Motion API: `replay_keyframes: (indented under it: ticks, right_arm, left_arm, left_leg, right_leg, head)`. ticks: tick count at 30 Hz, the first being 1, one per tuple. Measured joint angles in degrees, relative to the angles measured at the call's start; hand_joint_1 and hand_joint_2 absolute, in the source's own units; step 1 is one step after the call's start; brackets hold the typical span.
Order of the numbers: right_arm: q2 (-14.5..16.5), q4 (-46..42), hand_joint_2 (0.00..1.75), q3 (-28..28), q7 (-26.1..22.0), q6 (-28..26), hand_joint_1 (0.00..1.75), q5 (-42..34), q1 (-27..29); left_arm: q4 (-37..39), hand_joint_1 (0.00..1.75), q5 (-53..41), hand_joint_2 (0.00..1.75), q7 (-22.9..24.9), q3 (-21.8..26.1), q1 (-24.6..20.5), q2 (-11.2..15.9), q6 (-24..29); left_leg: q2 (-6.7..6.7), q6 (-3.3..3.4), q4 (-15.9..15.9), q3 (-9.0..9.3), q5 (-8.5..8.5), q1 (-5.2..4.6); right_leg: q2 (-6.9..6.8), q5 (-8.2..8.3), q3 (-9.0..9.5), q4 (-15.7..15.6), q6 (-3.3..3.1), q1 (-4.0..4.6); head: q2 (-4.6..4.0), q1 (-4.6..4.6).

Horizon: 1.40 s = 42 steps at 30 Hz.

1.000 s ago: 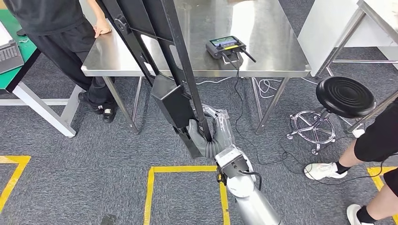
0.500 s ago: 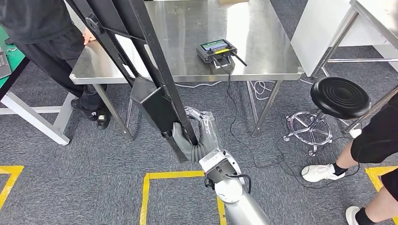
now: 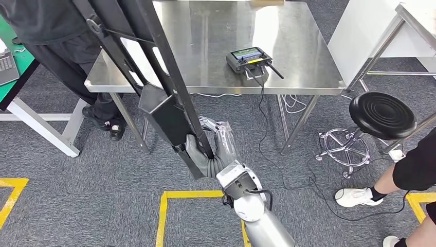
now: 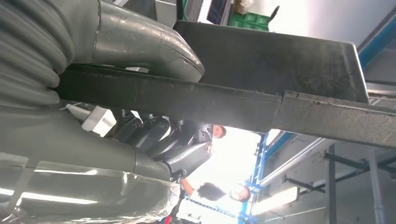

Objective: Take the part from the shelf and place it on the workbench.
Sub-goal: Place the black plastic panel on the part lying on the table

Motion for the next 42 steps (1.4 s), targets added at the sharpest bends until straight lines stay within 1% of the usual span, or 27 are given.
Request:
replay_keyframes:
  ticks: [1,5,7,9,10,11,12,13,15,16,18,20,22,24,25,26,27,29,30,31,33,35,36,38,40,41,42]
  right_arm:
    - [0.1,0.1,1.75,0.0,0.0,0.1,1.75,0.0,-0.1]
    - [0.3,0.1,1.75,-0.1,0.0,0.4,1.75,-0.3,-0.1]
    - [0.4,0.2,1.75,-0.1,-0.1,0.5,1.75,-0.3,-0.2]
    - [0.4,0.3,1.75,-0.1,-0.1,0.7,1.75,-0.3,-0.2]
    - [0.4,0.4,1.75,-0.1,-0.1,0.8,1.75,-0.3,-0.1]
    - [0.4,0.6,1.75,-0.1,-0.1,0.8,1.75,-0.3,-0.1]
    - [0.4,0.7,1.75,-0.1,-0.1,0.9,1.75,-0.3,-0.1]
    - [0.4,0.7,1.75,-0.1,-0.1,0.9,1.75,-0.4,-0.1]
    - [0.5,0.8,1.75,-0.1,-0.2,1.0,1.75,-0.4,-0.3]
    - [0.6,0.8,1.75,-0.1,-0.2,1.0,1.75,-0.4,-0.4]
    - [0.7,0.9,1.75,-0.1,-0.2,1.0,1.75,-0.4,-0.6]
    - [0.8,0.9,1.75,-0.1,-0.2,1.0,1.75,-0.4,-0.7]
    - [0.8,1.0,1.75,-0.1,-0.3,1.0,1.75,-0.4,-1.0]
    - [0.6,1.1,1.75,-0.1,-0.3,1.0,1.75,-0.4,-1.0]
    - [0.4,1.2,1.75,-0.1,-0.3,1.0,1.75,-0.4,-1.0]
    - [0.3,1.3,1.75,-0.1,-0.3,1.0,1.75,-0.4,-0.9]
    - [0.2,1.4,1.75,-0.1,-0.2,1.0,1.75,-0.4,-0.9]
    - [0.1,1.5,1.75,-0.1,-0.2,1.0,1.75,-0.4,-1.0]
    - [0.1,1.5,1.75,-0.1,-0.3,1.0,1.75,-0.4,-1.0]
    - [0.1,1.6,1.75,-0.1,-0.3,1.0,1.75,-0.4,-1.1]
    - [0.1,1.6,1.75,-0.1,-0.3,1.0,1.75,-0.4,-1.1]
    - [0.2,1.6,1.75,-0.1,-0.3,1.0,1.75,-0.5,-1.1]
    - [0.3,1.6,1.75,-0.2,-0.3,1.0,1.75,-0.5,-1.1]
    - [0.4,1.7,1.75,-0.2,-0.4,1.0,1.75,-0.6,-1.1]
    - [0.3,1.8,1.75,-0.2,-0.5,1.0,1.75,-0.6,-1.0]
    - [0.3,1.9,1.75,-0.2,-0.5,1.0,1.75,-0.6,-1.0]
    - [0.3,2.0,1.75,-0.2,-0.5,1.0,1.75,-0.6,-0.9]
  left_arm:
    - [0.0,0.00,0.0,1.75,0.0,0.1,0.0,0.0,0.1]
    - [0.0,0.00,0.1,1.75,-0.1,0.4,0.1,0.0,0.3]
    - [0.0,0.00,0.1,1.75,-0.1,0.6,0.2,-0.1,0.3]
    - [0.0,0.00,0.1,1.75,-0.1,0.8,0.2,-0.1,0.3]
    - [0.0,0.00,0.1,1.75,-0.1,0.9,0.3,-0.1,0.3]
    - [0.0,0.00,0.1,1.75,-0.1,0.9,0.3,-0.1,0.3]
    - [0.0,0.00,0.2,1.75,0.0,1.0,0.3,-0.1,0.3]
    - [0.0,0.00,0.2,1.75,0.0,1.0,0.3,-0.1,0.3]
    - [0.0,0.00,0.2,1.75,0.0,1.2,0.3,-0.1,0.3]
    - [0.0,0.00,0.2,1.75,0.0,1.3,0.3,-0.1,0.3]
    - [0.1,0.00,0.2,1.75,0.0,1.4,0.3,-0.1,0.3]
    - [0.1,0.00,0.2,1.75,0.0,1.4,0.3,-0.2,0.3]
    - [0.1,0.00,0.2,1.75,0.0,1.5,0.3,-0.3,0.3]
    - [0.1,0.00,0.1,1.75,0.0,1.5,0.3,-0.4,0.3]
    - [0.1,0.00,0.1,1.75,0.0,1.5,0.2,-0.4,0.3]
    - [0.1,0.00,0.1,1.75,0.0,1.5,0.3,-0.4,0.3]
    - [0.1,0.00,0.1,1.75,0.0,1.5,0.3,-0.4,0.3]
    - [0.1,0.00,0.0,1.75,0.0,1.5,0.3,-0.5,0.3]
    - [0.1,0.00,0.0,1.75,0.0,1.5,0.3,-0.6,0.3]
    - [0.1,0.00,0.0,1.75,0.1,1.5,0.3,-0.6,0.3]
    - [0.1,0.00,0.0,1.75,0.1,1.5,0.3,-0.6,0.3]
    - [0.0,0.00,-0.2,1.75,0.2,1.5,0.3,-0.5,0.3]
    - [0.0,0.00,-0.3,1.75,0.2,1.5,0.3,-0.5,0.3]
    - [0.0,0.00,-0.5,1.75,0.3,1.5,0.3,-0.4,0.3]
    - [0.1,0.00,-0.6,1.75,0.4,1.5,0.3,-0.5,0.3]
    - [0.1,0.00,-0.6,1.75,0.5,1.5,0.3,-0.5,0.3]
    - [0.1,0.00,-0.6,1.75,0.6,1.5,0.3,-0.5,0.3]
  left_leg:
    - [-0.02,-0.30,0.2,0.01,-0.32,-0.11]
    - [0.15,-1.53,1.5,-0.29,-1.49,0.34]
    - [0.27,-2.30,6.4,-2.58,-4.13,0.73]
    - [0.38,-2.91,13.9,-6.71,-7.19,1.10]
    - [0.42,-3.08,16.2,-8.31,-7.51,1.25]
    - [0.46,-3.15,16.5,-8.95,-6.65,1.35]
    - [0.48,-3.09,14.4,-8.37,-4.65,1.42]
    - [0.50,-2.92,10.5,-6.77,-2.03,1.46]
    - [0.47,-2.34,3.5,-3.44,1.15,1.25]
    - [0.45,-1.99,1.7,-2.59,1.54,1.02]
    - [0.40,-1.22,1.2,-2.35,1.15,0.51]
    - [0.42,-0.46,0.2,-1.65,1.34,0.50]
    - [0.49,0.36,-0.9,-0.74,1.63,0.60]
    - [0.50,0.95,-1.0,-0.46,1.46,0.44]
    - [0.45,1.03,-1.0,-0.38,1.32,0.37]
    - [0.37,1.04,-1.0,-0.27,1.17,0.32]
    - [0.28,0.96,-1.0,-0.07,0.98,0.29]
    - [0.11,0.60,-0.9,0.45,0.48,0.24]
    - [0.06,0.33,-0.7,0.61,0.11,0.08]
    - [0.04,0.03,-0.5,0.71,-0.23,-0.07]
    - [0.09,-0.54,-0.2,0.77,-0.76,-0.20]
    - [0.20,-1.14,0.3,0.75,-1.33,0.10]
    - [0.26,-1.50,1.7,0.29,-2.17,0.27]
    - [0.37,-2.26,7.7,-2.50,-5.25,0.68]
    - [0.43,-2.85,15.0,-6.82,-7.87,1.11]
    - [0.45,-3.00,16.6,-8.16,-7.69,1.25]
    - [0.47,-3.03,15.9,-8.36,-6.29,1.35]
  right_leg:
    - [-0.04,0.58,0.78,-1.5,-0.38,0.03]
    - [0.12,0.67,1.49,-2.1,-2.01,-0.36]
    - [0.14,0.47,2.01,-2.3,-2.73,-0.65]
    - [0.15,0.14,2.29,-2.2,-3.16,-0.53]
    - [0.22,-0.01,2.42,-2.2,-3.21,-0.47]
    - [0.32,-0.19,2.61,-2.2,-3.16,-0.43]
    - [0.44,-0.42,2.92,-2.2,-3.06,-0.42]
    - [0.54,-0.67,3.32,-2.2,-2.91,-0.42]
    - [0.64,-1.15,3.94,-2.2,-2.49,-0.21]
    - [0.65,-1.32,4.04,-2.3,-2.23,-0.11]
    - [0.63,-1.55,4.04,-2.4,-1.59,0.04]
    - [0.52,-1.99,3.71,-2.1,-1.01,0.29]
    - [0.34,-3.89,1.37,2.3,-1.12,0.48]
    - [0.26,-6.71,-3.38,10.7,-1.46,0.24]
    - [0.25,-7.46,-5.55,13.9,-1.34,0.19]
    - [0.25,-7.29,-6.71,15.2,-0.99,0.17]
    - [0.24,-6.06,-6.51,13.8,-0.49,0.16]
    - [0.09,-2.04,-3.02,5.5,0.26,0.14]
    - [0.00,-0.29,-1.06,1.4,0.23,0.14]
    - [-0.09,0.78,0.26,-1.3,-0.06,0.13]
    - [-0.09,1.33,1.05,-2.5,-0.97,0.17]
    - [0.02,1.31,1.40,-2.7,-1.77,-0.26]
    - [0.07,1.24,1.69,-2.8,-2.17,-0.49]
    - [0.10,0.94,2.25,-2.8,-2.87,-0.63]
    - [0.14,0.61,2.55,-2.8,-3.22,-0.47]
    - [0.23,0.43,2.72,-2.8,-3.25,-0.41]
    - [0.34,0.22,2.96,-2.8,-3.19,-0.39]
  head:
    - [0.00,-0.03]
    - [0.00,-0.12]
    - [0.00,-0.30]
    - [0.00,-0.37]
    - [0.00,-0.38]
    - [0.00,-0.39]
    - [0.00,-0.39]
    - [0.00,-0.39]
    - [0.00,-0.34]
    - [0.00,-0.34]
    - [0.00,-0.36]
    - [0.00,-0.27]
    - [0.00,-0.09]
    - [0.00,0.03]
    - [0.00,0.07]
    - [0.00,0.07]
    - [0.00,0.07]
    - [0.00,0.12]
    - [0.00,0.14]
    - [0.00,0.11]
    - [0.00,0.02]
    - [0.00,-0.03]
    - [0.00,-0.15]
    - [0.00,-0.39]
    - [0.00,-0.46]
    - [0.00,-0.48]
    - [0.00,-0.49]
